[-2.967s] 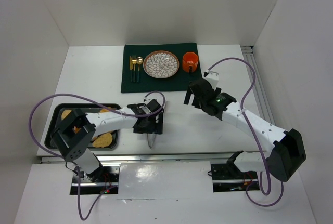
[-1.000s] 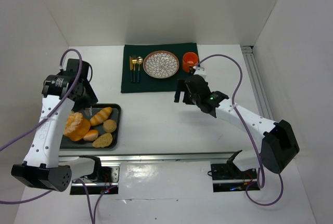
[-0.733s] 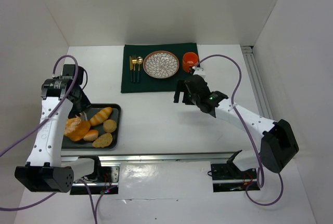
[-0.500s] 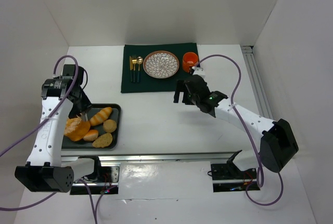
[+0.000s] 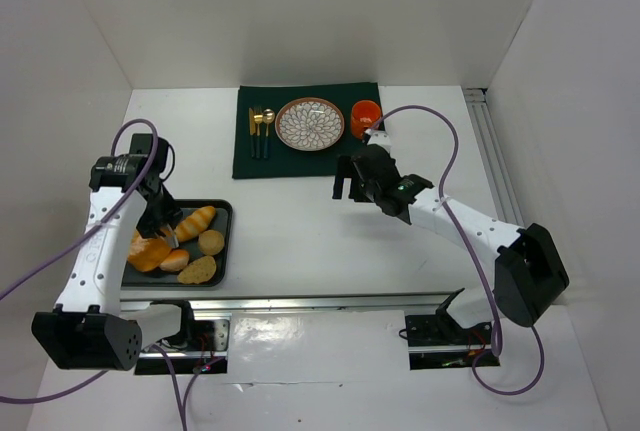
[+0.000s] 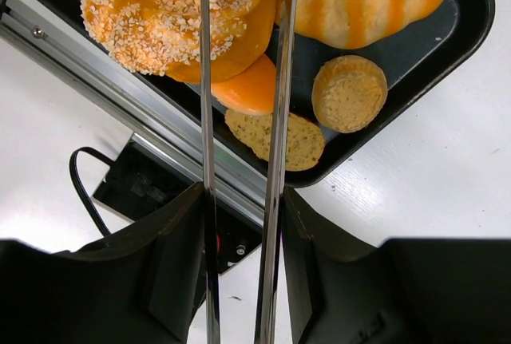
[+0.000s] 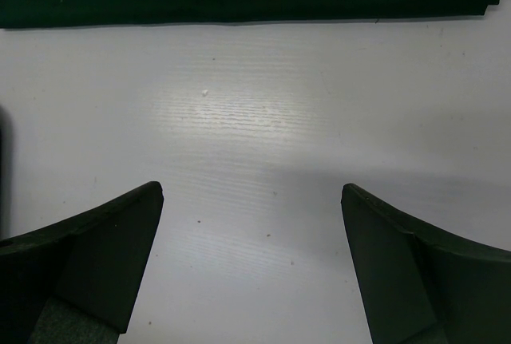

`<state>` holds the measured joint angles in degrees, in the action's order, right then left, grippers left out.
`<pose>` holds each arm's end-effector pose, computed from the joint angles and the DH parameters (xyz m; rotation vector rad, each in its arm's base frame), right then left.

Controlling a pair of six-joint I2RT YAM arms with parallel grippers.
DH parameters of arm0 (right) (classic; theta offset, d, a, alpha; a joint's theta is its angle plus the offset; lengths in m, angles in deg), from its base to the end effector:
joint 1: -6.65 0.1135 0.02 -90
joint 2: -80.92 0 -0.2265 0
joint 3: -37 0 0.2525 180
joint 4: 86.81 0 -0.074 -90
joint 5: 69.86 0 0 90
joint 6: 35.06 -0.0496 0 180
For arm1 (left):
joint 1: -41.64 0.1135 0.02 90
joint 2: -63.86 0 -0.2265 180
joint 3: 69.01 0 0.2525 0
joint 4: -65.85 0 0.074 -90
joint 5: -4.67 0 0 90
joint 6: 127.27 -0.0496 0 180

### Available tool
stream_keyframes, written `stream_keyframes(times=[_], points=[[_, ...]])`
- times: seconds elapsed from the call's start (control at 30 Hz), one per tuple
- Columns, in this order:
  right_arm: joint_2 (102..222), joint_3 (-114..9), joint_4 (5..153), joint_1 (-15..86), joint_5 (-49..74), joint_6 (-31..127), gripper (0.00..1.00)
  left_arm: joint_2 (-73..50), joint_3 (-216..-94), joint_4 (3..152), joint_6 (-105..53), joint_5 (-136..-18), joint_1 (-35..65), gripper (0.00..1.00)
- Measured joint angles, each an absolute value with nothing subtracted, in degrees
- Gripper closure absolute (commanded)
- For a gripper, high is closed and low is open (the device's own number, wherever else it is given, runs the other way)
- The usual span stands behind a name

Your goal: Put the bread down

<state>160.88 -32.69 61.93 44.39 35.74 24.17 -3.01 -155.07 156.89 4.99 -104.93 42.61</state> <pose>0.2613 0.1854 0.2108 0.0017 2.2837 0.3195 0.2068 0.0201 0.2901 -1.0691 2.4949 0.2858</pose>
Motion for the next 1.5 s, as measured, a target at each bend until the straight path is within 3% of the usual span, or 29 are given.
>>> stream_keyframes(times=[0.27,0.43,0.67,1.1,1.5], points=[[160.9,-32.7,61.9,44.4,35.7,24.2,0.0,-2.5,-154.6,156.8,5.1,-104.9,42.8,0.52],[160.9,-32.7,62.1,44.4,35.5,24.2,0.0,-1.2,-154.6,156.7,5.0,-104.9,43.5,0.76],[160.9,-32.7,62.3,44.4,35.3,24.2,0.0,-1.2,-154.9,156.7,4.9,-104.5,43.7,0.99],[161.0,-32.7,62.4,44.4,34.8,24.2,0.0,-0.7,-164.7,157.3,4.5,-106.0,44.5,1.0],[161.8,-32.8,62.4,44.4,34.7,24.2,0.0,-0.7,-165.1,157.3,3.2,-107.5,44.5,1.0]])
